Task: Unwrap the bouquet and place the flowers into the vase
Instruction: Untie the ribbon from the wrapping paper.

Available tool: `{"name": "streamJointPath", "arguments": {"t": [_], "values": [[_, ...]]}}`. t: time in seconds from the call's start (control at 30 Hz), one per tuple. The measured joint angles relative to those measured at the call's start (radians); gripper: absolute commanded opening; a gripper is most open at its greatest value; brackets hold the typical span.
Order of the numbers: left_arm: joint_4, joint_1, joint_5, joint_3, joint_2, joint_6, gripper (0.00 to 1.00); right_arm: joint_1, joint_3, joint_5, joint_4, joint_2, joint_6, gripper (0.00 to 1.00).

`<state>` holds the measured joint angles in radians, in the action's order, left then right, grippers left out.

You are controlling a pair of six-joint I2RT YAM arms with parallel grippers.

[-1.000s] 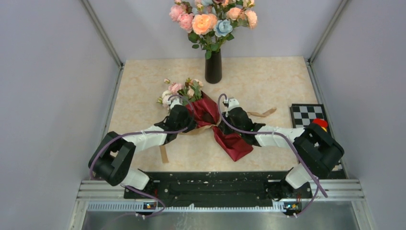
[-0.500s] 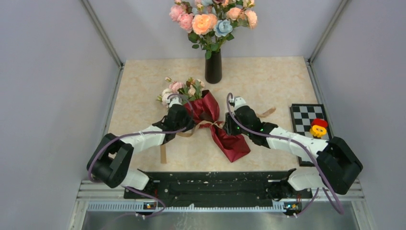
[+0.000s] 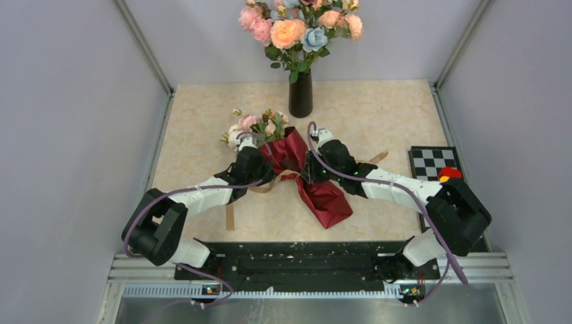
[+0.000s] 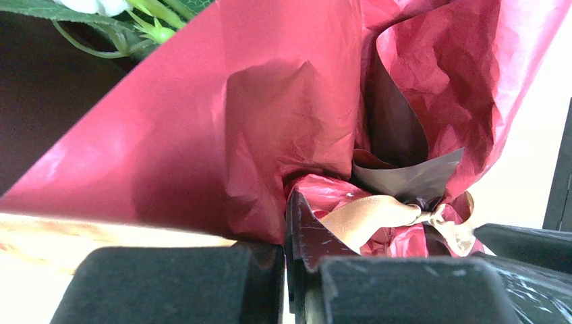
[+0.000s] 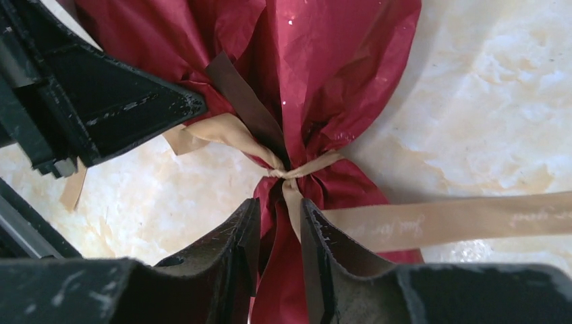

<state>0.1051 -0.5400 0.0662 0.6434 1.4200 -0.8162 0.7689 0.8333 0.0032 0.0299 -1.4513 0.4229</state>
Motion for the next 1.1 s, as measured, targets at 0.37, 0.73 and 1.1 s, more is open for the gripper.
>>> {"name": "streamJointPath", "arguments": {"t": [0.37,0.73,1.1], "values": [[0.001,0.001,-0.007,0.000,0.000,0.000,0.00,0.000,0.033,0.003,0.048,-0.132,0.001,0.29],[0.008,0.002,-0.010,0.000,0.000,0.000,0.00,0.000,0.074,0.061,0.060,-0.162,0.020,0.28],[0.008,0.002,-0.013,0.000,0.000,0.000,0.00,0.000,0.085,0.108,0.051,-0.188,0.034,0.00]]}}
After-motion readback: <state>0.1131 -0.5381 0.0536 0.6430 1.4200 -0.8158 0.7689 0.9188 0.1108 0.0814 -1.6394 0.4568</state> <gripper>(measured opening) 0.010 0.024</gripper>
